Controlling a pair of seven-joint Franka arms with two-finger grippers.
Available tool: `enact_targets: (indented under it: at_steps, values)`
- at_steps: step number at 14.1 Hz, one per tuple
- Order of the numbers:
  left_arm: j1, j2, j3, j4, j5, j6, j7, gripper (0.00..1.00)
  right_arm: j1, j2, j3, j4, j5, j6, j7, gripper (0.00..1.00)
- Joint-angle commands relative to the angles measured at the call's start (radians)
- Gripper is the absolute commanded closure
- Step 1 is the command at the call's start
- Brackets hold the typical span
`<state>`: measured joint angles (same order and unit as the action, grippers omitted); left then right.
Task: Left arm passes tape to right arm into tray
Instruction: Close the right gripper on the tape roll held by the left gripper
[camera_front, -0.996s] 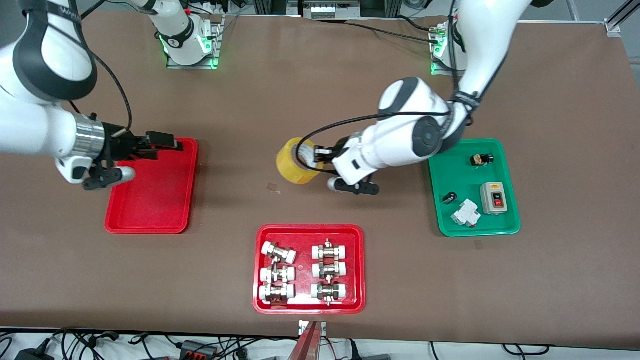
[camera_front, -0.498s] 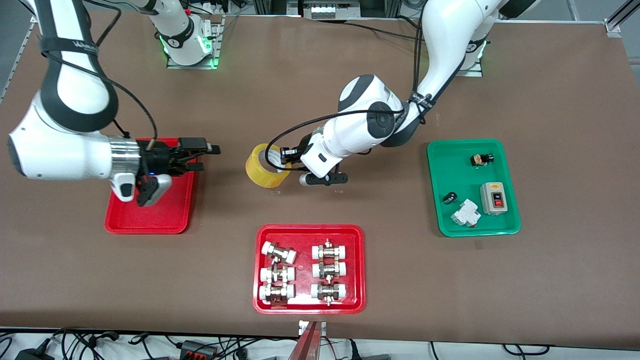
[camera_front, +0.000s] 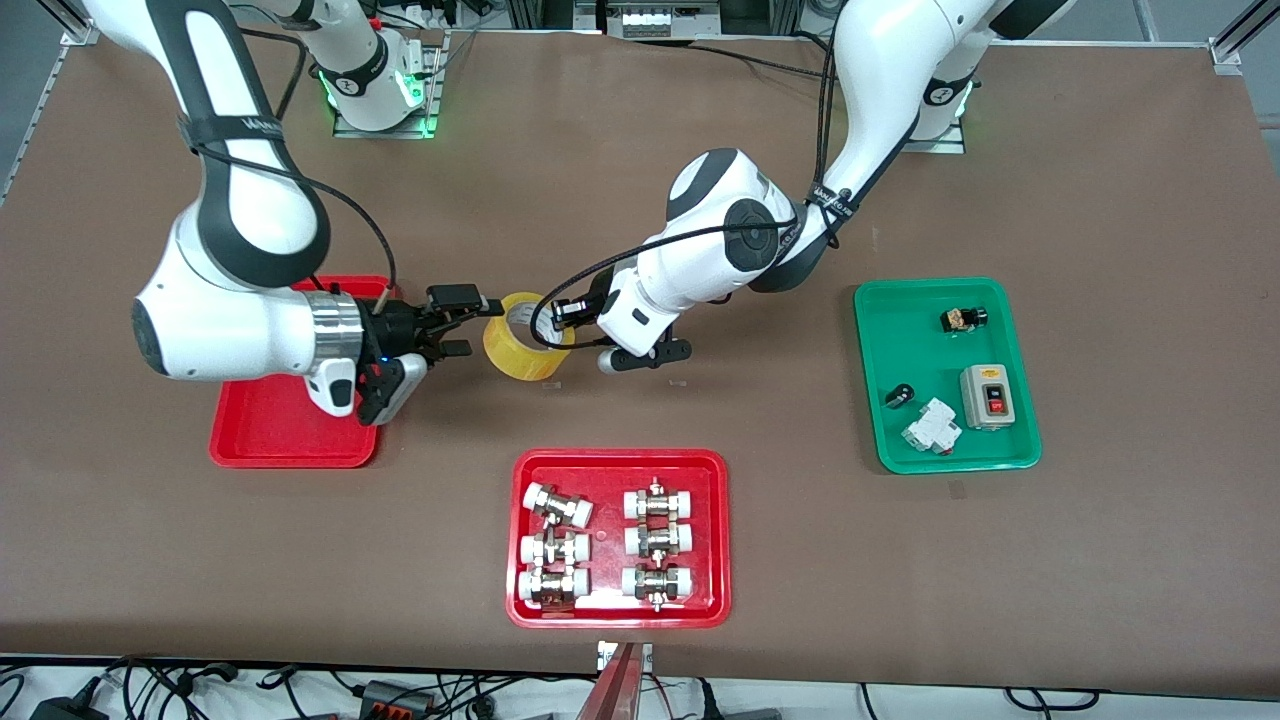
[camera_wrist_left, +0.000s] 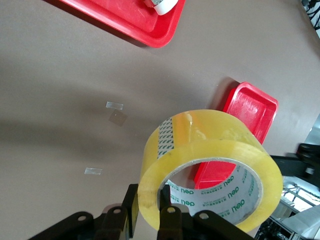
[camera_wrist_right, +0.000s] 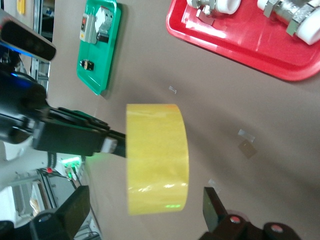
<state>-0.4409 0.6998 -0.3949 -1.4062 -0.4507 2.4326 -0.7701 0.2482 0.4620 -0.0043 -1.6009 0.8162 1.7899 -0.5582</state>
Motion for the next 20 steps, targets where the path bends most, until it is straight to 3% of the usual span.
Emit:
enact_targets:
  at_steps: [1,4,11,12,14,15,16,20]
  values:
    - [-0.01,0.004,0.004,0.032,-0.016,0.003,-0.018,0.99,0.0,0.04,-0.005,0.024,0.029,0.006,-0.065,0.0]
    - [-0.012,0.007,0.005,0.032,-0.011,0.005,-0.008,0.99,0.0,0.055,-0.006,0.024,0.11,0.006,-0.068,0.0]
    - [-0.01,0.006,0.007,0.032,-0.009,0.005,-0.002,0.99,0.006,0.058,-0.005,0.024,0.12,0.006,-0.086,0.0]
    - [-0.01,0.006,0.007,0.032,-0.009,0.005,-0.002,0.99,0.009,0.058,-0.005,0.024,0.12,0.006,-0.104,0.12]
    - [-0.01,0.004,0.007,0.032,-0.009,0.005,-0.002,0.99,0.008,0.058,-0.005,0.024,0.12,0.0,-0.106,0.5]
    - [-0.009,0.004,0.007,0.032,-0.009,0.005,-0.002,0.99,0.008,0.058,-0.005,0.024,0.12,-0.003,-0.106,0.64]
    - [-0.009,0.004,0.007,0.032,-0.008,0.005,0.0,0.99,0.008,0.058,-0.005,0.024,0.12,-0.003,-0.105,0.68]
    - [-0.009,0.004,0.007,0.032,-0.009,0.005,-0.005,0.99,0.005,0.058,-0.005,0.024,0.121,-0.001,-0.105,0.72]
